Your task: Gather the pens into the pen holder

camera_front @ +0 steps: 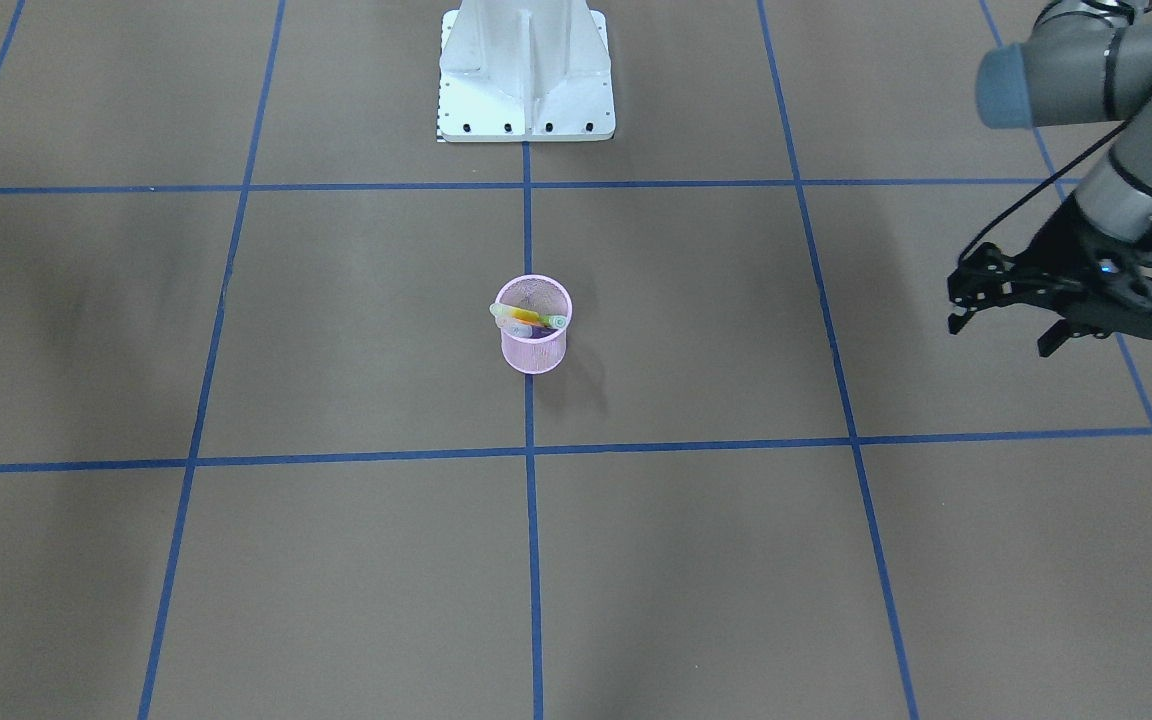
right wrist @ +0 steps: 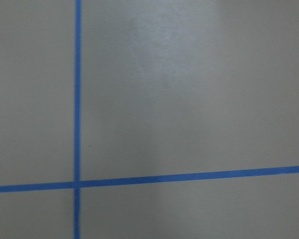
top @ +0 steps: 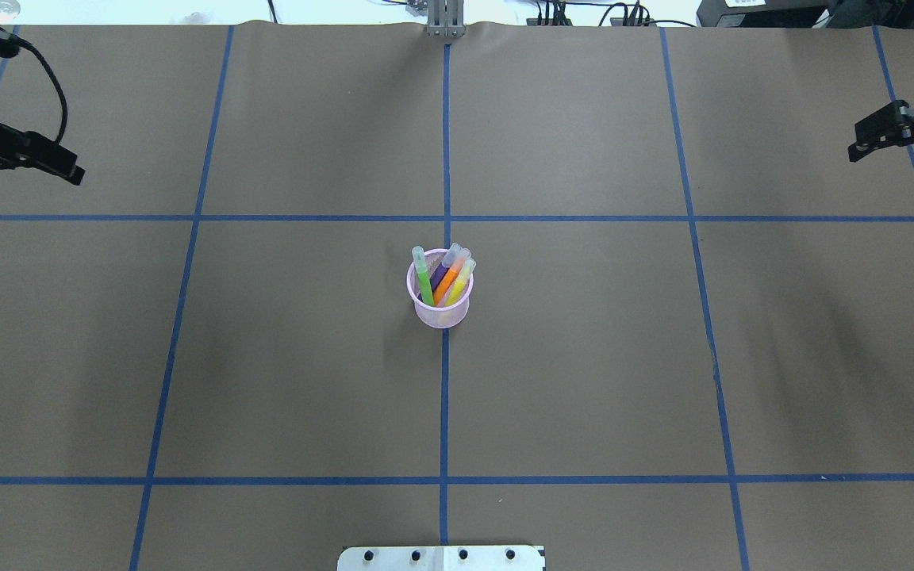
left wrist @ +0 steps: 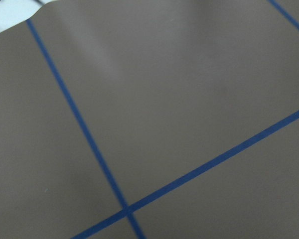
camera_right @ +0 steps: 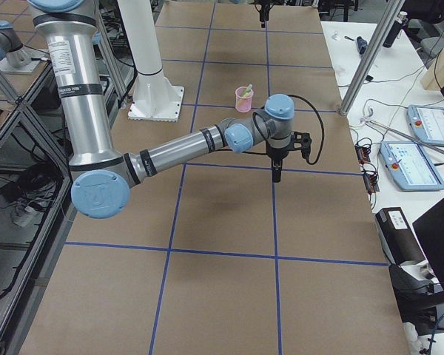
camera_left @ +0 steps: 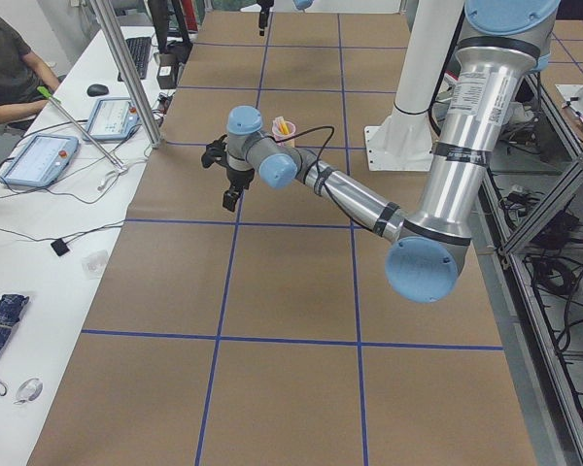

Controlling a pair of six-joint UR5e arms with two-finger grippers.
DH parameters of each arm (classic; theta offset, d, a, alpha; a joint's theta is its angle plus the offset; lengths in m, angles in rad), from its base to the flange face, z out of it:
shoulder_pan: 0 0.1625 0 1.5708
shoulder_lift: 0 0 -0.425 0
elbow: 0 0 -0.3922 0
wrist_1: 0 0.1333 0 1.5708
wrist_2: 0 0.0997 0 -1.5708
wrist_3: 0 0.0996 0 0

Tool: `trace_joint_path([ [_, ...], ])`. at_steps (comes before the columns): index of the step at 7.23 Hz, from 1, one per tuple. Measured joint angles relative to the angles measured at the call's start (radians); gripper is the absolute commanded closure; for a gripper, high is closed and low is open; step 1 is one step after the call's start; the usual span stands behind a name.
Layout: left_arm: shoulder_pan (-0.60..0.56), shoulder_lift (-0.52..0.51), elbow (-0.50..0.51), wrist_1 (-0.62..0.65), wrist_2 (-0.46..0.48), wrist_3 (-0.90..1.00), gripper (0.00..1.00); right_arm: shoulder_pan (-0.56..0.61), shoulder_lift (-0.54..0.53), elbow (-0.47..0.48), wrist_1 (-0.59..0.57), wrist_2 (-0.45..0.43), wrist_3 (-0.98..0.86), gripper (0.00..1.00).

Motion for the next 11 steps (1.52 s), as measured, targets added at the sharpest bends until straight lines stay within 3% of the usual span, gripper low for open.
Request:
trace_joint_path([
  [2, -0.116, 0.075, -0.020, 0.121, -0.035, 0.023, 0.00, 0.103, -0.024, -0.099, -0.001, 0.098, -0.215, 0.00],
  [5, -0.271, 0.181, -0.018, 0.167, -0.032, 0.327, 0.00, 0.184, -0.061, -0.130, -0.007, 0.140, -0.292, 0.00],
  [8, -0.365, 0.264, -0.006, 0.161, -0.095, 0.379, 0.00, 0.217, -0.088, -0.128, -0.007, 0.124, -0.298, 0.00],
  [11, -0.393, 0.268, 0.015, 0.164, -0.103, 0.385, 0.00, 0.218, -0.101, -0.114, -0.009, 0.070, -0.298, 0.00],
])
